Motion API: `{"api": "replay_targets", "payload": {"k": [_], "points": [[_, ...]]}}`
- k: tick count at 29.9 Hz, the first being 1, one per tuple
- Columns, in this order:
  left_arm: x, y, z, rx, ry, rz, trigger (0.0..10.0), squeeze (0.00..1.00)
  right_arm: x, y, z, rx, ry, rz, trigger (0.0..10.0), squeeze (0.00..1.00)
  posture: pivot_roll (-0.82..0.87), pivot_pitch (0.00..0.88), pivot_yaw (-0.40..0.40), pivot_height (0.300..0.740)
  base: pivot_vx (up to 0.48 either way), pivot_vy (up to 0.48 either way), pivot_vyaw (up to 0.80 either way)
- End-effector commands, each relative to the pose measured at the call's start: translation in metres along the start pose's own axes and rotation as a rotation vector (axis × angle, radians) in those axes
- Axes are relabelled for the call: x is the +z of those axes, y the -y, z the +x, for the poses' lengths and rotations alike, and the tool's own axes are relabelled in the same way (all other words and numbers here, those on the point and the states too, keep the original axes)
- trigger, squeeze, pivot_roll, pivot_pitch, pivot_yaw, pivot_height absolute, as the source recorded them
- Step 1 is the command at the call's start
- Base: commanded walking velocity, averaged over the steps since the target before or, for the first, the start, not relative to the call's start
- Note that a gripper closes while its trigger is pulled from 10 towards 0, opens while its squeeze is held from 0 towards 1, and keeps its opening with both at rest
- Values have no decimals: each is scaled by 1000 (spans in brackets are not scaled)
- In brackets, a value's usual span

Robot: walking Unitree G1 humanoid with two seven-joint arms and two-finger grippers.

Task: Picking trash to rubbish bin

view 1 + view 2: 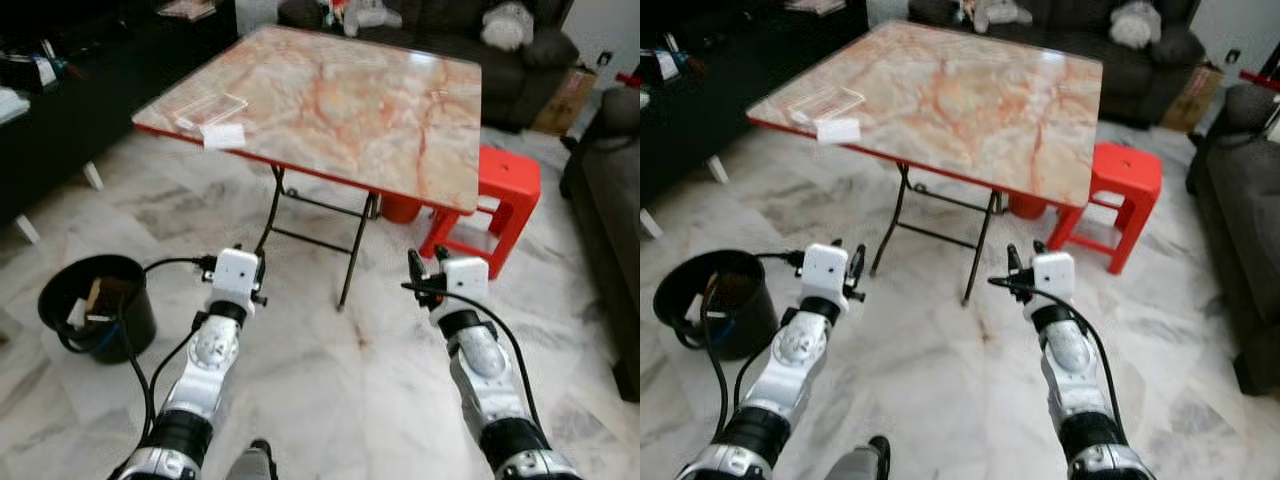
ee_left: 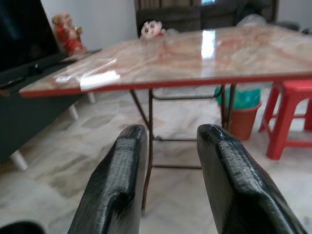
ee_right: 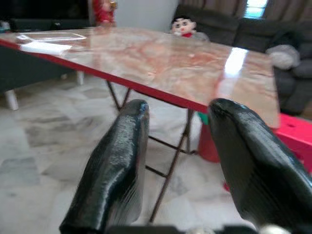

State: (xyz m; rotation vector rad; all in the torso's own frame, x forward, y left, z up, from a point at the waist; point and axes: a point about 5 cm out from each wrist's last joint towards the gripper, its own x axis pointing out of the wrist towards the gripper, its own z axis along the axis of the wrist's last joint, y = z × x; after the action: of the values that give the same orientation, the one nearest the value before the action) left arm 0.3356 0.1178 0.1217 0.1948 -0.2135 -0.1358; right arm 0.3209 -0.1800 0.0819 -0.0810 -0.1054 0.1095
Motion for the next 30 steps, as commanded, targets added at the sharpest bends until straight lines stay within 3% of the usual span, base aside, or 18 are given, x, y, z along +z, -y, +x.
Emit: {"api": "replay_targets", "payload": {"k": [1,4,13,23,30], "points": [[-12,-5,-8,19,-52,3,10000,0,4,-6,5,21,10,4,10000,0,170,67,-75,740,0,0,0],[-12,-5,-8,19,-52,5,10000,0,6,-8,5,33,18,-15,10000,0,172,63,-75,740,0,0,0],[-12,-6,-7,24,-53,7,10000,0,5,-11,6,45,17,-13,10000,0,175,60,-75,740,0,0,694],[-12,-6,-7,25,-52,8,10000,0,6,-10,7,38,15,-9,10000,0,174,59,-73,740,0,0,0],[-12,-7,-6,34,-53,7,10000,0,6,-12,7,45,21,-5,10000,0,174,74,-76,740,180,0,525]]}}
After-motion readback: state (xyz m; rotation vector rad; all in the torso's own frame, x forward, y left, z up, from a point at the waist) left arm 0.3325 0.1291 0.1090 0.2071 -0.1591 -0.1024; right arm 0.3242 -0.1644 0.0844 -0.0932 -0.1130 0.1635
